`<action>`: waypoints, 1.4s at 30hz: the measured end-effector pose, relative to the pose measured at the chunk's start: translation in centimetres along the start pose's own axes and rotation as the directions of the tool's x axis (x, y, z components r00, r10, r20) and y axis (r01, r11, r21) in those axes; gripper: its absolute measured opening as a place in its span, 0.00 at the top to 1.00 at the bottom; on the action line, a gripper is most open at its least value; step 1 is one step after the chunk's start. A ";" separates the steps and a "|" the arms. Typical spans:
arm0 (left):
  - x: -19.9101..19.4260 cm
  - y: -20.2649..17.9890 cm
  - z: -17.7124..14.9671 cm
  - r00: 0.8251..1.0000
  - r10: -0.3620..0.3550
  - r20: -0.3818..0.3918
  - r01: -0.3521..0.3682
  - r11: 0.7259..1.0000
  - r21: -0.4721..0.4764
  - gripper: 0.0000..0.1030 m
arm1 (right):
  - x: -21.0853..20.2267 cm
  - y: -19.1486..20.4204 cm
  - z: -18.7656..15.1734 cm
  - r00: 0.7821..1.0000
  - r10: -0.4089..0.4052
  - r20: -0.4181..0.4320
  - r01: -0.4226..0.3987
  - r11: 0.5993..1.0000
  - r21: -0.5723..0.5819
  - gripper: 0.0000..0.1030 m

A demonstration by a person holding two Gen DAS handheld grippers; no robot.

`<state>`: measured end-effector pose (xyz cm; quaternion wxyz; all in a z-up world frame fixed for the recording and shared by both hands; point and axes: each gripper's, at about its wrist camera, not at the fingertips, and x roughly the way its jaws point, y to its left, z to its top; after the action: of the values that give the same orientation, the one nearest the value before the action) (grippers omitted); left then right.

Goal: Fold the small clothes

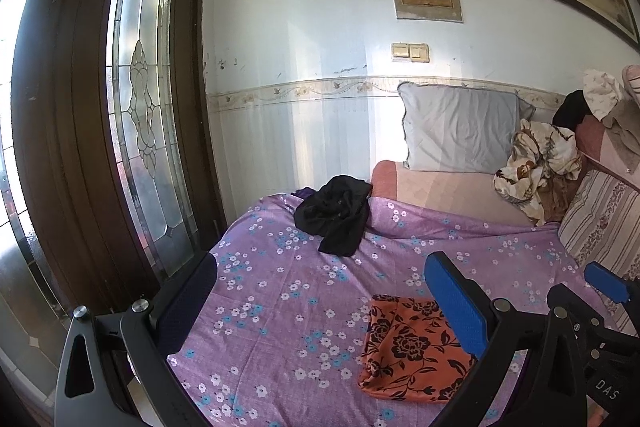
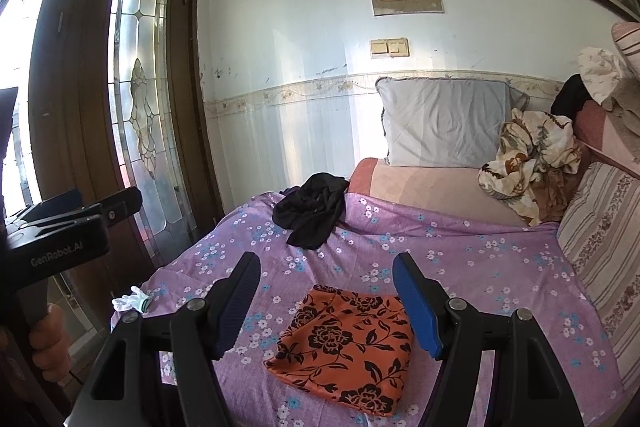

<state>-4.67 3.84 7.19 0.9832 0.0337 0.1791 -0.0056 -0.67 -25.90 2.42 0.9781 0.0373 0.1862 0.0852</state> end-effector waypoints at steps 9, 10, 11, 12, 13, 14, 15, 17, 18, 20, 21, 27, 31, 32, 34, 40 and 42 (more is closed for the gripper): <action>1.7 0.2 -0.2 1.000 0.007 -0.030 -0.007 1.000 -0.005 0.00 | 1.7 0.1 0.2 1.000 0.012 -0.016 -0.012 1.000 0.003 0.30; 1.9 0.2 -0.2 0.999 0.005 -0.034 -0.005 1.000 -0.005 0.00 | 1.8 0.1 0.2 1.000 0.013 -0.019 -0.013 1.000 0.004 0.30; 2.0 0.2 -0.2 0.999 0.004 -0.039 -0.004 1.000 -0.006 0.00 | 1.9 0.1 0.2 1.000 0.014 -0.020 -0.014 1.000 0.004 0.30; 2.1 0.3 -0.3 0.999 0.004 -0.042 -0.004 1.000 -0.006 0.00 | 2.0 0.2 0.1 1.000 0.013 -0.021 -0.013 1.000 0.005 0.30; 2.2 0.3 -0.3 0.999 0.003 -0.044 -0.003 1.000 -0.006 0.00 | 2.1 0.2 0.1 1.000 0.013 -0.022 -0.013 1.000 0.005 0.30; 2.3 0.3 -0.3 0.999 0.003 -0.045 -0.003 1.000 -0.005 0.00 | 2.2 0.2 0.1 1.000 0.014 -0.022 -0.014 1.000 0.006 0.30; 2.4 0.3 -0.3 0.999 0.004 -0.046 -0.004 1.000 -0.004 0.00 | 2.3 0.2 0.1 1.000 0.016 -0.024 -0.016 1.000 0.007 0.30; 2.6 0.3 -0.3 0.999 0.004 -0.047 -0.004 1.000 -0.002 0.00 | 2.5 0.3 0.1 0.999 0.017 -0.027 -0.017 1.000 0.008 0.30; 2.6 0.3 -0.3 0.999 0.004 -0.047 -0.004 1.000 -0.001 0.00 | 2.6 0.3 0.1 0.999 0.018 -0.029 -0.018 1.000 0.006 0.30; 2.7 0.3 -0.3 0.999 0.006 -0.045 -0.006 1.000 -0.001 0.00 | 2.8 0.4 0.1 0.999 0.019 -0.032 -0.019 1.000 0.004 0.30; 2.7 0.3 -0.3 0.999 0.007 -0.044 -0.007 1.000 -0.001 0.00 | 2.9 0.5 0.1 0.999 0.020 -0.034 -0.020 1.000 0.002 0.30; 3.1 0.5 -0.3 0.999 0.007 -0.045 -0.007 1.000 -0.001 0.00 | 3.6 0.5 0.2 0.999 0.022 -0.042 -0.022 1.000 0.001 0.30; 3.6 0.7 -0.3 0.999 0.009 -0.049 -0.009 1.000 -0.005 0.00 | 4.1 0.5 0.3 0.999 0.026 -0.046 -0.025 1.000 0.005 0.30; 3.8 0.7 -0.3 0.999 0.009 -0.050 -0.009 1.000 -0.006 0.00 | 4.3 0.5 0.3 0.999 0.026 -0.046 -0.026 1.000 0.005 0.30; 4.0 0.7 -0.3 0.999 0.009 -0.053 -0.010 1.000 -0.006 0.00 | 4.6 0.5 0.3 0.998 0.025 -0.049 -0.025 1.000 0.004 0.30; 5.2 0.6 -0.5 0.998 0.005 -0.060 -0.006 1.000 -0.007 0.00 | 5.9 0.2 0.1 0.997 0.028 -0.067 -0.027 1.000 0.014 0.30; 5.9 0.5 -0.6 0.998 0.004 -0.068 -0.005 1.000 -0.013 0.00 | 6.6 -0.3 0.0 0.997 0.027 -0.074 -0.025 0.999 0.021 0.30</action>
<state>0.62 4.39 4.58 0.9768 0.0279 0.2122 -0.0011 5.40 -25.02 -0.01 0.9689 0.0465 0.2226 0.0973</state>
